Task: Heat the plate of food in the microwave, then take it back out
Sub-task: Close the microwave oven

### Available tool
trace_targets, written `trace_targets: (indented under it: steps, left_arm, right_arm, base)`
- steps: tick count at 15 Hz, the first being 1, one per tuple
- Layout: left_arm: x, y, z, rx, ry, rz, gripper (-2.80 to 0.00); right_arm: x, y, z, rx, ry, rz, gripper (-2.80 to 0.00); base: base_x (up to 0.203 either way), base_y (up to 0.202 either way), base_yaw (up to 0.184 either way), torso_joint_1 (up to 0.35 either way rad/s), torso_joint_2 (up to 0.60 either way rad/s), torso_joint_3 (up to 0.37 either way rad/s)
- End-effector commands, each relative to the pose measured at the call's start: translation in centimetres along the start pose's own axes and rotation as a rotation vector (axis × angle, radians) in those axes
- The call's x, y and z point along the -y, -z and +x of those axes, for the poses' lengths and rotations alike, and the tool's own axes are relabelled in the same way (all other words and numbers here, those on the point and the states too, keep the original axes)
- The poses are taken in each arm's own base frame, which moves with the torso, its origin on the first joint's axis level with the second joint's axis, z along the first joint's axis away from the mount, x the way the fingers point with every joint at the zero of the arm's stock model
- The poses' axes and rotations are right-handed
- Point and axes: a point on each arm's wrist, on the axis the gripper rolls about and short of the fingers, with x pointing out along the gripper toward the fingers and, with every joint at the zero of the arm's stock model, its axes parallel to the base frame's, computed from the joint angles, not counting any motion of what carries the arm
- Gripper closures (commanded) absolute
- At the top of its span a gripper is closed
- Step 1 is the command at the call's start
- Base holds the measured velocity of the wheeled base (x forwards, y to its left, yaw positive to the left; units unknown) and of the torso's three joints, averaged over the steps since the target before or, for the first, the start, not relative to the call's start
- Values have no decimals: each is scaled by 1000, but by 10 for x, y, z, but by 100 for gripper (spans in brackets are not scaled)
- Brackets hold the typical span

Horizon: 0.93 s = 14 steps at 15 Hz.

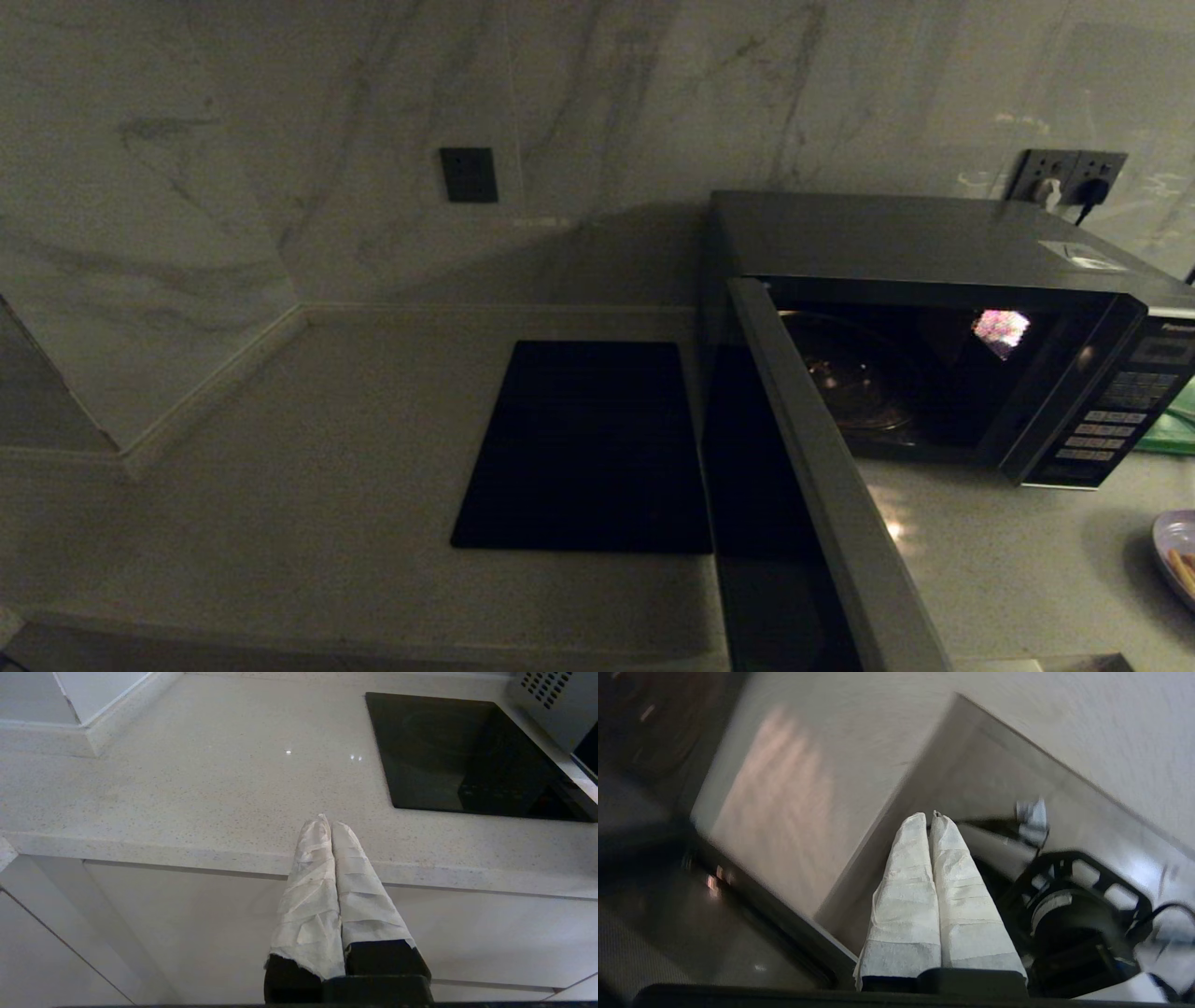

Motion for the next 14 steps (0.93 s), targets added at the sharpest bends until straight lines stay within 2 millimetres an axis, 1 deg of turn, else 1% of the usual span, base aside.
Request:
trace_targets:
  steps: [1,3,5,6,10,12,14]
  left_arm:
    - [0,0,0,-1,0,-1,0]
    - [0,0,0,-1,0,-1,0]
    - [0,0,0,-1,0,-1,0]
    - [0,0,0,0,0,-1,0]
    - [0,0,0,-1,0,-1,0]
    - [0,0,0,0,0,-1,0]
    - [0,0,0,-1,0,-1,0]
  right_arm:
    - [-1,14,-25,37,-118,-106,0]
    - [3,23,-50,77,-252,-191,0]
    - [4,22,-79,121,-411,-250,0]
    - [4,21,-89,131,-472,-287,0]
    - [2,22,-109,84,-658,-438,0]
    - [-9,20,-119,45,-750,-490,0]
    - [-26,18,-126,-15,-827,-525,0]
  base:
    - [0,0,0,0,0,0]
    - [0,0,0,0,0,0]
    - [0,0,0,0,0,0]
    - [0,0,0,0,0,0]
    - [0,0,0,0,0,0]
    - [0,0,0,0,0,0]
    - [0,0,0,0,0,0]
